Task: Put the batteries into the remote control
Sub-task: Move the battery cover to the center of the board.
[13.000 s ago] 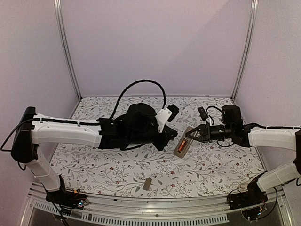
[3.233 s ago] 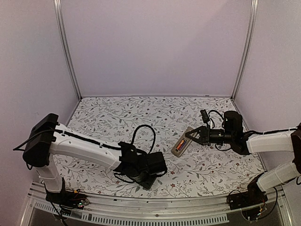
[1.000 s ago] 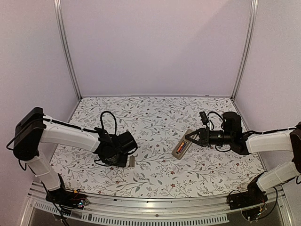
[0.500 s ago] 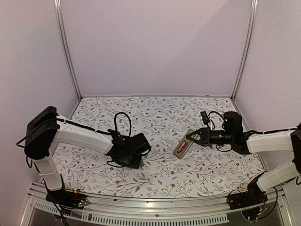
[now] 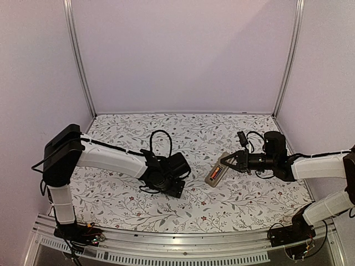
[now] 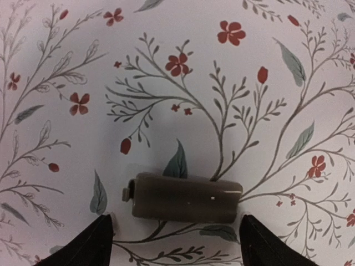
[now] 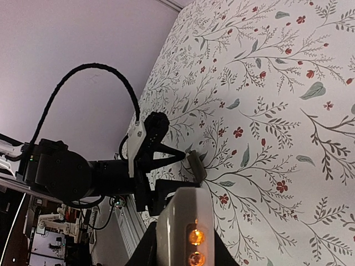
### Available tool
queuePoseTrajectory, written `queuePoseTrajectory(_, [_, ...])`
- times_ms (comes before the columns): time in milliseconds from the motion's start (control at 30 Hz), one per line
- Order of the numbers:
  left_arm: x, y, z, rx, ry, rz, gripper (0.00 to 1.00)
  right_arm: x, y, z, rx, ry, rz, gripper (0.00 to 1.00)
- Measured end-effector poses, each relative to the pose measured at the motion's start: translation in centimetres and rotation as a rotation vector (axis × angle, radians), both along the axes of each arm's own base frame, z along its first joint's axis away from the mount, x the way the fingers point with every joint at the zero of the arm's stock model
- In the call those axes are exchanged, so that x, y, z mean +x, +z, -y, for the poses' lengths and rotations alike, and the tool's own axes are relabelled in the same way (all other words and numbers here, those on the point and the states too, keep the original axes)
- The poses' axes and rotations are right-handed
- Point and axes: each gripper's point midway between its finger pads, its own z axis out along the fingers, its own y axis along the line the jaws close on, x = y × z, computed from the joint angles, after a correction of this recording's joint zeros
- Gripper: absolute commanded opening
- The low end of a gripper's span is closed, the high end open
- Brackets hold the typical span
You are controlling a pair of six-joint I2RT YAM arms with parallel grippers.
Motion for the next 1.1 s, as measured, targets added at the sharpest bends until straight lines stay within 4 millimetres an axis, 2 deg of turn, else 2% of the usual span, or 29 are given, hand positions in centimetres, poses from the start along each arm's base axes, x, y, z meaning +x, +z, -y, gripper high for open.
queuePoseTrajectory(133, [0.5,0.0,0.4,0.023,-0.080,-0.004,0.92,0.1,0.0,0.1,-0.001,-0.001,0.001,0.00])
queuePoseTrajectory(400, [1.8,0.4,0.1,0.101,-0.326,-0.005,0.95,0.2,0.0,0.3,-0.002,-0.005,0.006,0.00])
queuePoseTrajectory(433, [1.7,0.8,-0.5,0.109,-0.473,-0.018,0.94,0.2,0.1,0.3,0.000,-0.005,0.009,0.00])
queuePoseTrajectory(567, [1.7,2.2,-0.8,0.073,-0.615,-0.026,0.86,0.3,0.3,0.4,0.002,-0.005,0.013,0.00])
queuePoseTrajectory(667, [2.4,3.9,-0.7,-0.006,-0.734,-0.013,0.84,0.3,0.3,0.5,0.005,-0.004,0.012,0.00])
queuePoseTrajectory(733, [2.6,4.4,-0.7,-0.033,-0.817,0.000,0.82,0.2,0.3,0.5,0.008,0.002,0.009,0.00])
queuePoseTrajectory(933, [1.9,3.6,0.0,-0.020,-1.050,0.009,0.80,0.2,0.5,0.6,0.016,0.012,0.006,0.00])
queuePoseTrajectory(1100, [1.6,2.5,0.0,0.008,-1.154,0.008,0.78,0.1,0.6,0.5,0.018,0.019,0.005,0.00])
